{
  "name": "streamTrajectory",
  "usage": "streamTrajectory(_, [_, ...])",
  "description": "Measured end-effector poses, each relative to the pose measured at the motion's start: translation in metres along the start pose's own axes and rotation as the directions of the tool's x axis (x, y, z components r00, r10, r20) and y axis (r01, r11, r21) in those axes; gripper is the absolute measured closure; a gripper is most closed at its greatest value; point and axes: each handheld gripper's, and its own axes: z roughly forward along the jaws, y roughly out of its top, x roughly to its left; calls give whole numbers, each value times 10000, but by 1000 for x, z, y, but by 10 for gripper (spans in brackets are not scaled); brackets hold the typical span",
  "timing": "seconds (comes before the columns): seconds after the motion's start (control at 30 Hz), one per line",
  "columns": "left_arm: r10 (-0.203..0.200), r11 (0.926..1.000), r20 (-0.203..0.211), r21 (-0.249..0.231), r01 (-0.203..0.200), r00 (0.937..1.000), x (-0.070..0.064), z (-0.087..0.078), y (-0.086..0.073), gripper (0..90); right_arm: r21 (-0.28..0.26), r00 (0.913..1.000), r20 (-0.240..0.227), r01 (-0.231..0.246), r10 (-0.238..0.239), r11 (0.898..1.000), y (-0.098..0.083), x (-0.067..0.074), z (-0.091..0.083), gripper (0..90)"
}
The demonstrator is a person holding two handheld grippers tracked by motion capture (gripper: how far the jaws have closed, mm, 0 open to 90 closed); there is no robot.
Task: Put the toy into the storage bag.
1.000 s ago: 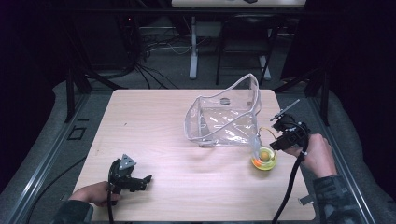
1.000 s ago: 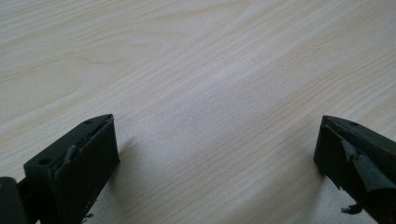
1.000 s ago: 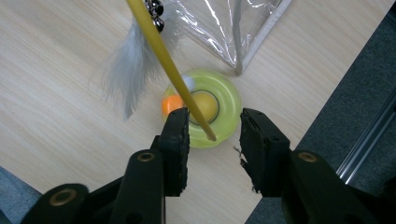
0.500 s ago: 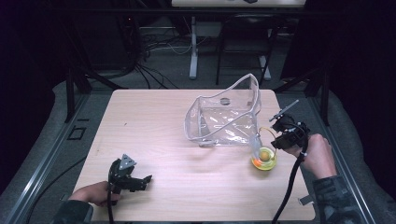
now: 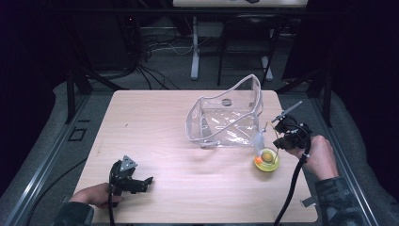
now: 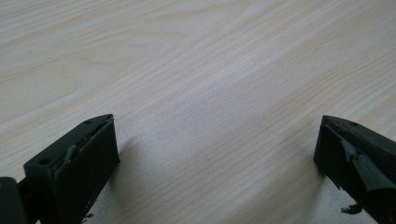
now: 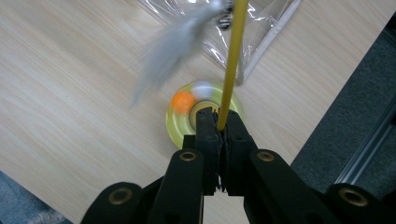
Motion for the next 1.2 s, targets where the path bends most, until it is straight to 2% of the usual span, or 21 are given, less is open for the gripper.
streamTrajectory(0.17, [-2, 10000, -1, 0, 2, 10000, 0, 0, 0, 0, -108, 9997, -228, 36, -38, 9999, -2, -5, 0, 877])
streamTrajectory(0.53, [3, 10000, -1, 1, -3, 10000, 0, 0, 0, 0, -215, 9995, -306, -79, 72, 9997, -4, -10, -1, 879])
streamTrajectory(0.77, [-6, 10000, -7, -2, 6, 10000, 0, 0, 0, 0, -307, 9983, -491, -318, 303, 9990, -3, -16, -2, 882])
streamTrajectory(0.83, [-6, 10000, -8, -3, 6, 10000, 0, 0, 0, 0, -140, 9989, -450, -167, 160, 9998, -1, -16, -3, 883])
streamTrajectory(1.2, [-9, 10000, -13, 5, 9, 10000, 0, 0, 0, 0, -265, 9970, -753, -192, 172, 9995, -1, -24, -8, 882])
